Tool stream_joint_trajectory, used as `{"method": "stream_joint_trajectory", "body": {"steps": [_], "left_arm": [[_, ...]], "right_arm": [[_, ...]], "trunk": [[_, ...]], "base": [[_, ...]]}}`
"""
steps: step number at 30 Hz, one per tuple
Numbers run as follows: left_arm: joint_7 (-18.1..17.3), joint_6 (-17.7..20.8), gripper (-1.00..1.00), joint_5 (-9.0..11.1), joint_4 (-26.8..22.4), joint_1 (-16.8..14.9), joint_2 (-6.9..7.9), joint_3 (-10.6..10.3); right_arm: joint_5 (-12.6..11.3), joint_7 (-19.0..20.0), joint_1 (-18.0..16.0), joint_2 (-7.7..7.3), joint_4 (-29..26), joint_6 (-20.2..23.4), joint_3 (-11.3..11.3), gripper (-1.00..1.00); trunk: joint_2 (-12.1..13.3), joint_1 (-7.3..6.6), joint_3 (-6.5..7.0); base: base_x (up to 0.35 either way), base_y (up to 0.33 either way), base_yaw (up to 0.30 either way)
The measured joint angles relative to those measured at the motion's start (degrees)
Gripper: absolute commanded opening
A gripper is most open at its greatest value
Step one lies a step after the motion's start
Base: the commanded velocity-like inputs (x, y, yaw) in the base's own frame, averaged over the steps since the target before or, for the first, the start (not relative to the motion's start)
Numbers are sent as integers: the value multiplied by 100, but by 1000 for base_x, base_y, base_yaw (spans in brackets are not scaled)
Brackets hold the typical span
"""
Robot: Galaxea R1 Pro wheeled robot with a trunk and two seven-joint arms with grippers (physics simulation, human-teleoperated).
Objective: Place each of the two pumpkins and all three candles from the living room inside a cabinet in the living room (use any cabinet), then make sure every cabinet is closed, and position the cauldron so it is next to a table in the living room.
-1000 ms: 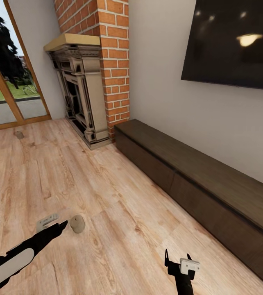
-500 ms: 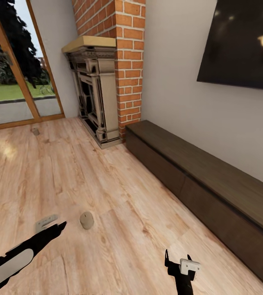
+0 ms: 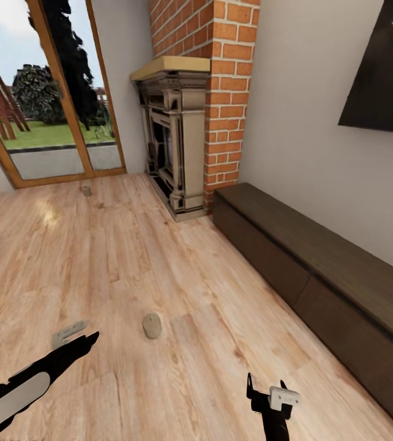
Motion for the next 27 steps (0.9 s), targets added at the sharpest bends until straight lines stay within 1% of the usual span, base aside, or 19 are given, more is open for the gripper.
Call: {"method": "stream_joint_trajectory", "body": {"steps": [5,9,11,15,17,21,27], "left_arm": [[1,0,100,-2,22,0,-5,0],[2,0,100,-4,28,0,-14,-25],[10,0,100,-6,28,-4,-24,-54],[18,0,100,-6,31,-3,-37,-59],[21,0,100,-6,31,-3,-46,-98],[23,-4,100,-6,31,-2,-87,-216],[24,-7,100,-7,31,-3,-148,-250]], "right_arm": [[7,3,-2,0,0,-8,5,100],[8,2,3,3,0,-27,7,100],[52,31,-1,1,-8,-48,31,100],[18,17,2,-1,-18,-51,5,100],[18,13,0,1,-19,-75,5,100],[16,8,0,-4,-9,-311,6,100],[17,3,1,-1,7,-432,6,100]], "trunk": [[0,-1,0],[0,2,0],[0,2,0],[0,2,8],[0,2,21],[0,2,55],[0,2,108]], "base": [[214,183,276],[33,29,245],[1,0,6],[0,0,7],[0,0,3],[0,0,1],[0,0,0]]}}
